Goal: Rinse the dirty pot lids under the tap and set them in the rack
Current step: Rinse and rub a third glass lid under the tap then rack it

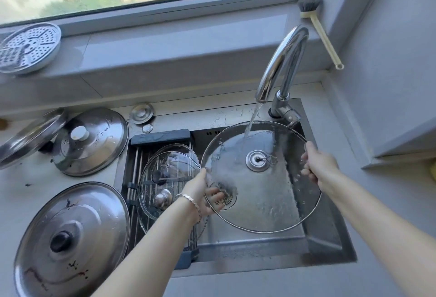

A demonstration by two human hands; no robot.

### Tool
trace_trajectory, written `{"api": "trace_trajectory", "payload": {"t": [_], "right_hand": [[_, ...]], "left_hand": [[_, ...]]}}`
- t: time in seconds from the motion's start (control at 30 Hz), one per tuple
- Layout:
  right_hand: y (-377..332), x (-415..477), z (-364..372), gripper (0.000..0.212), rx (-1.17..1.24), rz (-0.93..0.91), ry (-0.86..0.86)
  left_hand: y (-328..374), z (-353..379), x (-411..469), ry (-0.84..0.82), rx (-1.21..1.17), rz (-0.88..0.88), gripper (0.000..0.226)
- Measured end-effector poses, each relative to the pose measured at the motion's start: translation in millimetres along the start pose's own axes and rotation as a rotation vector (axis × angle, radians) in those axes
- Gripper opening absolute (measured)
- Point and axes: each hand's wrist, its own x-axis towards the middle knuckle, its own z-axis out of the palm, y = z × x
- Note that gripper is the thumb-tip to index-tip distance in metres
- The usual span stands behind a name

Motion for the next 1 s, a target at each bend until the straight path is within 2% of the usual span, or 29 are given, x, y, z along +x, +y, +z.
{"api": "trace_trajectory", "payload": {"t": [0.07, 0.17, 0.3, 0.4, 0.5, 0.6, 0.7, 0.8, 0.9, 1.0], "right_hand": [[-10.1, 0.6, -4.3, 0.039, -0.084, -0.084, -0.013], [-17.6, -5.5, -7.2, 0.043, -0.198, -0.197, -0.019], [-27.9, -15.6, -2.8, 0.045, -0.215, -0.377, -0.023], [-30.7, -18.8, 4.4, 0.047, -0.090, -0.494, -0.041], [-28.2, -18.2, 11.4, 0.050, 0.005, -0.520, -0.092], [-14.2, -10.0, 24.6, 0.050, 0.085, -0.409, -0.134], [13.6, -3.4, 40.6, 0.049, 0.097, -0.210, -0.171], [48.1, -6.4, 54.0, 0.051, 0.012, 0.003, -0.215], [76.5, -11.6, 59.8, 0.048, -0.028, 0.210, -0.331], [86.9, -14.2, 51.7, 0.043, -0.152, 0.322, -0.406]], "left_hand": [[-8.7, 5.2, 8.6, -0.048, -0.051, -0.115, 0.047], [-15.1, 11.5, 19.5, -0.026, -0.120, -0.131, 0.050], [-17.8, 9.2, 20.3, -0.005, -0.248, -0.072, 0.049], [-16.9, -0.7, 20.7, -0.013, -0.468, 0.016, 0.045], [-14.0, -11.6, 15.7, -0.014, -0.545, 0.133, 0.043], [-6.2, -23.1, 5.5, 0.043, -0.470, 0.292, 0.044], [7.3, -35.1, -11.5, 0.077, -0.233, 0.493, 0.040], [15.5, -37.4, -32.3, 0.044, -0.012, 0.625, 0.032], [18.3, -30.1, -46.6, 0.016, 0.086, 0.633, 0.027], [18.7, -20.5, -52.9, -0.013, 0.040, 0.508, 0.023]]}}
